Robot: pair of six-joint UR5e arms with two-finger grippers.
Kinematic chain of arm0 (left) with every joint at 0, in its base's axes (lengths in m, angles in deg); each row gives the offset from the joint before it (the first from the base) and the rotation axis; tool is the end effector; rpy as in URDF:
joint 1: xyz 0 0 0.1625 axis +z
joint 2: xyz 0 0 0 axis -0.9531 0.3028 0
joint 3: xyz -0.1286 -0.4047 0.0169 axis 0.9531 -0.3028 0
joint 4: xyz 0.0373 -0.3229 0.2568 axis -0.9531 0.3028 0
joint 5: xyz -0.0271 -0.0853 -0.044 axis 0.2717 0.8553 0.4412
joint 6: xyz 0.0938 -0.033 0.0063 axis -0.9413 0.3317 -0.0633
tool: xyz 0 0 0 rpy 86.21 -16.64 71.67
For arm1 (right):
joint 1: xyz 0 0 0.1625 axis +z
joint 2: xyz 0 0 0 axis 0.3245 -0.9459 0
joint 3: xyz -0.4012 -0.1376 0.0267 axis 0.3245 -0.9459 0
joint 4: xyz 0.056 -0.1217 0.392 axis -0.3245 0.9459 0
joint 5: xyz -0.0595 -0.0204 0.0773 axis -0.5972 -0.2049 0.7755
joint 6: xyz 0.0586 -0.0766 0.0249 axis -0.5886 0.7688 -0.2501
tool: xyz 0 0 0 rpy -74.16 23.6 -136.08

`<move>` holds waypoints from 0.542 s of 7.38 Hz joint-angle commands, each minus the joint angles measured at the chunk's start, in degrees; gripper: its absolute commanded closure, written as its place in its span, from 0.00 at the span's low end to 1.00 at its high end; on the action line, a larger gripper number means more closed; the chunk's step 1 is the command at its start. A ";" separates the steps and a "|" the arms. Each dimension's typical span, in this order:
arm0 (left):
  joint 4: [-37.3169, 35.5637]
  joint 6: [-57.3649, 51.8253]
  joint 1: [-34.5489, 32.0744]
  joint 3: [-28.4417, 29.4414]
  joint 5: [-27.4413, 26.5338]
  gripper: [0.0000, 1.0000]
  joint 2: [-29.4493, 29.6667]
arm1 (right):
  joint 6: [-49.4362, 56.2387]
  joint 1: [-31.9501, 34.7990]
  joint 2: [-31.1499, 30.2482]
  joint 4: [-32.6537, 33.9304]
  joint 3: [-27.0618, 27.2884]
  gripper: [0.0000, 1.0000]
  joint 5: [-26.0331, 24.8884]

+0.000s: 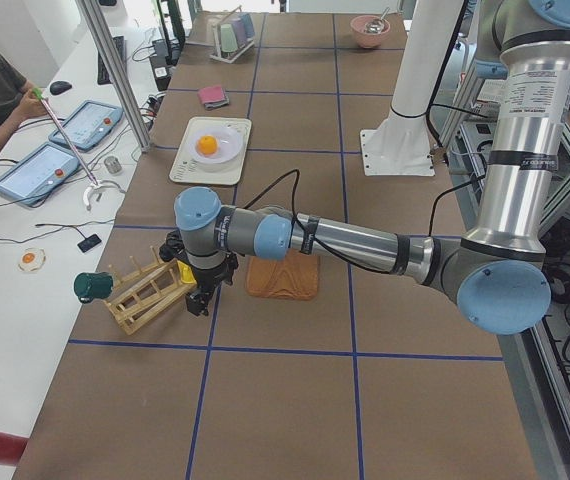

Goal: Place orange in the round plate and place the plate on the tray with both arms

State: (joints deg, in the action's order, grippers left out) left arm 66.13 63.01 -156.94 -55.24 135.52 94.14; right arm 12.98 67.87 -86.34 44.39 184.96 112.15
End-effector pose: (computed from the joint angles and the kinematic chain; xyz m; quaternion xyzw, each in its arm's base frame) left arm -0.0155 -0.5478 0.5723 0.1125 0.3430 0.2129 0.9079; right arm 0.0346 -0.4963 0.6059 0.1009 -0.3741 -0.2382 0.8906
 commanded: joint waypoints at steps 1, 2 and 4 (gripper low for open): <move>0.07 0.55 0.10 0.86 0.01 0.00 0.09 | -0.11 0.03 0.03 -0.01 0.08 0.00 0.04; 0.07 0.64 0.10 0.95 0.10 0.00 0.09 | -0.20 -0.06 0.03 -0.01 0.08 0.00 0.04; 1.29 9.83 0.10 1.48 2.10 0.00 0.44 | -0.20 -0.06 0.12 -0.01 0.08 0.00 0.04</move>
State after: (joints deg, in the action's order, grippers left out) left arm 66.60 67.82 -156.84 -53.95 136.20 94.45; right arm 12.80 67.86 -86.25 44.37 185.04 112.19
